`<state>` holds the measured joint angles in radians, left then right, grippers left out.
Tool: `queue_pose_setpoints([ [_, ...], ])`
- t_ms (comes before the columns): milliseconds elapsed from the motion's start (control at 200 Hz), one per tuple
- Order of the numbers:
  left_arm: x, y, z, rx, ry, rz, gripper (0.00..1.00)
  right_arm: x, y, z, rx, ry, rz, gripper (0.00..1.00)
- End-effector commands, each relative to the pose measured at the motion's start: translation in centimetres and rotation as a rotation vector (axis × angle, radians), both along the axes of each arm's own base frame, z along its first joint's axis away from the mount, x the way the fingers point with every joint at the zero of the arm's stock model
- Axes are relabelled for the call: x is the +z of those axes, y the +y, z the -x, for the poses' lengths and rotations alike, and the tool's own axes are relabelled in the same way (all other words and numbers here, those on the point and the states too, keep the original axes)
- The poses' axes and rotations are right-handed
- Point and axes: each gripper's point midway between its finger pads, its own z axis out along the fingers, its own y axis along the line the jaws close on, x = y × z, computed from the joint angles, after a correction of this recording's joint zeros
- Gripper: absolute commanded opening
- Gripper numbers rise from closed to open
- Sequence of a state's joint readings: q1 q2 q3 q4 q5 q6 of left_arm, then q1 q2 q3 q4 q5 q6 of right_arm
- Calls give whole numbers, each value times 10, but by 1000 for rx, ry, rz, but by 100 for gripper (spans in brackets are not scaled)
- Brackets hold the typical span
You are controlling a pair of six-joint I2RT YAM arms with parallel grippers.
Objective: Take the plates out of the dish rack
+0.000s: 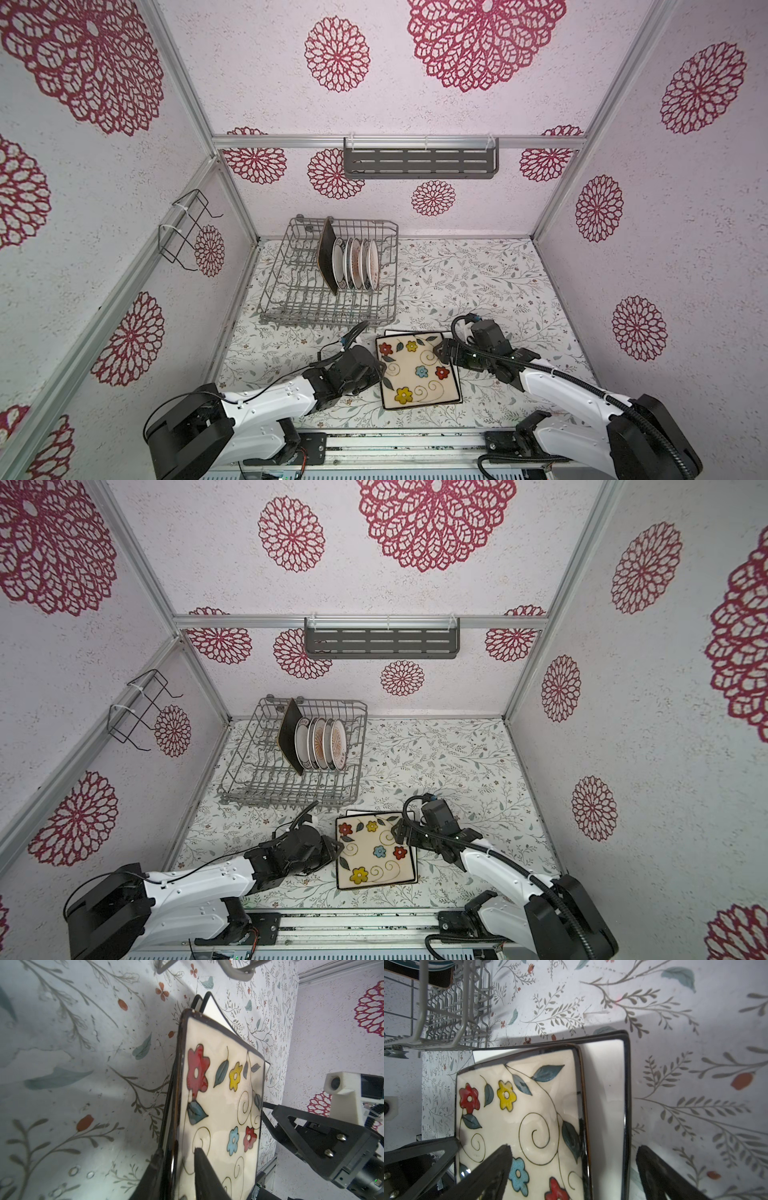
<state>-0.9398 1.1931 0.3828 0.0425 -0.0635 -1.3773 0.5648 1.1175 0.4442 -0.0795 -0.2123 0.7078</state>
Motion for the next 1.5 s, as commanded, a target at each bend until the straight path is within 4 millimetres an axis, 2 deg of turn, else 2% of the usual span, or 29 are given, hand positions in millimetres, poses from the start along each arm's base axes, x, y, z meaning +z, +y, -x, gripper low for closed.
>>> queue_pose_setpoints([
  [0, 3, -8, -1, -27, 2, -14, 31, 2, 0, -3, -5, -15, 9, 96],
  [180, 4, -13, -5, -79, -11, -84, 38, 4, 3, -6, 6, -18, 17, 96],
  [505, 9, -15, -15, -176, -46, -252, 42, 6, 6, -10, 19, -31, 23, 96],
  [880, 7, -16, -23, -258, -54, -391, 44, 12, 0, -13, 9, -60, 56, 95],
  [1201, 12, -13, -32, -323, -86, -511, 44, 18, 6, -25, 19, -86, 60, 94],
  [1496, 2, -19, -33, -387, -73, -556, 45, 17, 9, -33, 21, -83, 77, 90],
])
